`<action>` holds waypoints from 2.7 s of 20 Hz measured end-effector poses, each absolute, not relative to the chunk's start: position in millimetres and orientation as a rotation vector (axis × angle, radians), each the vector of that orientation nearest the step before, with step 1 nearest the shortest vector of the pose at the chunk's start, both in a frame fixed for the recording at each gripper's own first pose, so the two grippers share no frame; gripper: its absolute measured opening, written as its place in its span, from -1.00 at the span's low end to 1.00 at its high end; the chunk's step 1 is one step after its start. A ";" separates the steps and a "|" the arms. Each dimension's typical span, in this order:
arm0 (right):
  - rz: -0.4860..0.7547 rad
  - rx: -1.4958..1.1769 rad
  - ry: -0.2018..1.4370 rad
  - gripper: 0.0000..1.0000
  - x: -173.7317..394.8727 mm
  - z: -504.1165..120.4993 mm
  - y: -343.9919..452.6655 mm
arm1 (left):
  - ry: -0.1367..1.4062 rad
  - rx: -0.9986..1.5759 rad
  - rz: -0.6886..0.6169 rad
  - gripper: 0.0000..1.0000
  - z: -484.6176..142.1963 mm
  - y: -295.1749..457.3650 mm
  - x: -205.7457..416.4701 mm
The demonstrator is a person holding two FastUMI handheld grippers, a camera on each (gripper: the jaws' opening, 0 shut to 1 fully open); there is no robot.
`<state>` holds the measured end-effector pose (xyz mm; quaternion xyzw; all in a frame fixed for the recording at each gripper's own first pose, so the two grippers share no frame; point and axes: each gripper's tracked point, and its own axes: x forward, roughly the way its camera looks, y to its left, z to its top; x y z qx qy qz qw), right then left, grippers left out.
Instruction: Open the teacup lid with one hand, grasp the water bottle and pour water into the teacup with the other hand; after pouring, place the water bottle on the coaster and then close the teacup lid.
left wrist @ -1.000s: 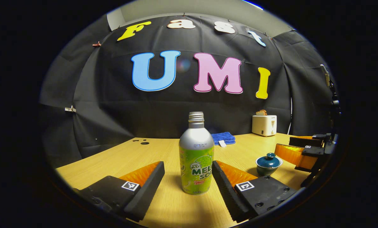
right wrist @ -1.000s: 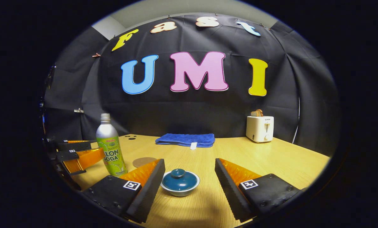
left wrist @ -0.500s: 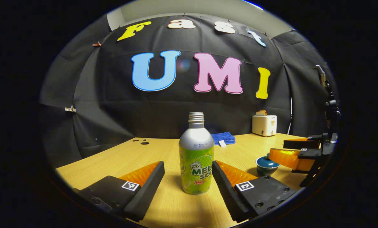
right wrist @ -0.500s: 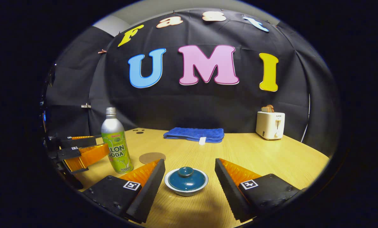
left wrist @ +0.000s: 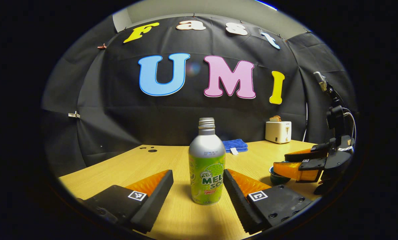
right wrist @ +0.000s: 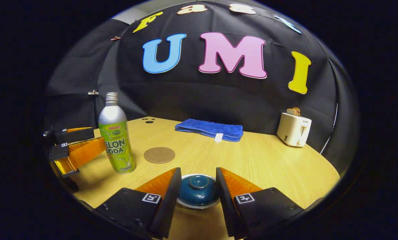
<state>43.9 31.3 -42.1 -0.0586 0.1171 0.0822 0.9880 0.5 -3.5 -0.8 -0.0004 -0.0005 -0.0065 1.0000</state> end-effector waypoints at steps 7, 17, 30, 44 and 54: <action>0.199 -0.087 0.230 -0.44 46.3 -41.0 31.7 | -0.001 -0.001 -0.013 0.90 -1.5 -3.8 0.4; 0.177 -0.032 0.080 -0.41 40.1 -17.5 23.7 | -0.001 -0.001 -0.013 0.90 -1.7 -3.9 0.6; 0.058 0.001 0.000 -0.41 18.4 -2.6 -35.6 | 0.001 -0.003 -0.038 0.91 -0.8 -15.8 31.5; 0.036 0.001 0.005 -0.41 7.8 -3.0 -63.4 | 0.005 0.007 -0.078 0.62 0.2 -29.8 67.1; -0.006 0.001 0.003 -0.41 14.6 -1.5 -92.9 | 0.036 0.602 -0.073 0.59 13.2 -47.9 75.0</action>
